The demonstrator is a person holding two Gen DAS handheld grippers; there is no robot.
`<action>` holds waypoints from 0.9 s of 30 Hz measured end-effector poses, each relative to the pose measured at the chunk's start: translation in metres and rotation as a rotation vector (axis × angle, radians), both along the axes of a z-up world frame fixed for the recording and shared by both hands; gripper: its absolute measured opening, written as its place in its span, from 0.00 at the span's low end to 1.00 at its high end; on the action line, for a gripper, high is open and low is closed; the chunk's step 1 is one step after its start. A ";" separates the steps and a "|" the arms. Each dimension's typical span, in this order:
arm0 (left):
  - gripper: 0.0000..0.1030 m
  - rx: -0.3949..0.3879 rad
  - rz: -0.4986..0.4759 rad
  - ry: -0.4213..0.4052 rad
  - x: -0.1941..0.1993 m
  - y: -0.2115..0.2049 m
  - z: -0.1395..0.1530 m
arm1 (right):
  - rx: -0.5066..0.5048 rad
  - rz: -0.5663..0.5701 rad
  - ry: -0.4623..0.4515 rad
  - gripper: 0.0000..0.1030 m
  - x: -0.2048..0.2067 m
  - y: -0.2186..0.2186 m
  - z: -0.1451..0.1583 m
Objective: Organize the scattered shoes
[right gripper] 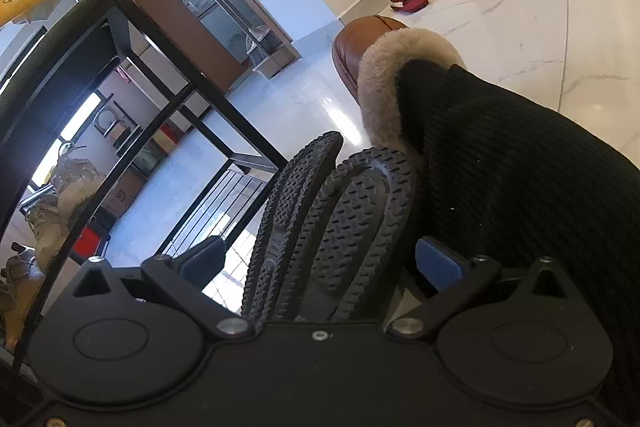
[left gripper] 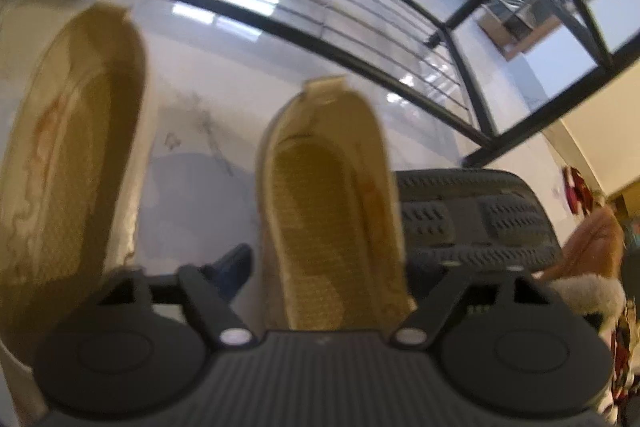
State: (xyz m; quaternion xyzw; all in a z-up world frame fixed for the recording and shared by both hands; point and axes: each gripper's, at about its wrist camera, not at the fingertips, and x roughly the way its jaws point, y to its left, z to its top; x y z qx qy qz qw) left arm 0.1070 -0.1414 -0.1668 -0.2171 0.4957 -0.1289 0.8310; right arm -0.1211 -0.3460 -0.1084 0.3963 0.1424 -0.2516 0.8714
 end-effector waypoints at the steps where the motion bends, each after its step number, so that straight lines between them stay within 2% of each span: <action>1: 0.67 0.005 -0.005 0.005 0.000 0.001 0.002 | -0.001 0.000 0.001 1.00 0.000 0.000 0.000; 12: 0.66 0.041 -0.043 -0.032 -0.004 0.029 0.012 | -0.017 0.004 0.023 1.00 0.006 0.003 -0.001; 14: 0.70 0.012 -0.029 -0.006 -0.001 0.034 0.009 | -0.016 0.006 0.023 1.00 0.006 0.003 -0.001; 15: 0.77 -0.006 -0.016 0.014 0.001 0.037 0.006 | -0.015 0.007 0.022 1.00 0.006 0.003 -0.001; 17: 0.85 -0.044 0.036 0.072 0.004 0.043 -0.002 | -0.014 0.009 0.022 1.00 0.006 0.003 -0.001; 21: 0.97 -0.066 0.063 0.104 0.003 0.038 -0.010 | -0.017 0.013 0.024 1.00 0.004 0.003 0.000; 27: 1.00 0.015 0.047 0.125 0.007 0.014 -0.008 | -0.009 0.027 0.039 1.00 0.007 0.003 -0.003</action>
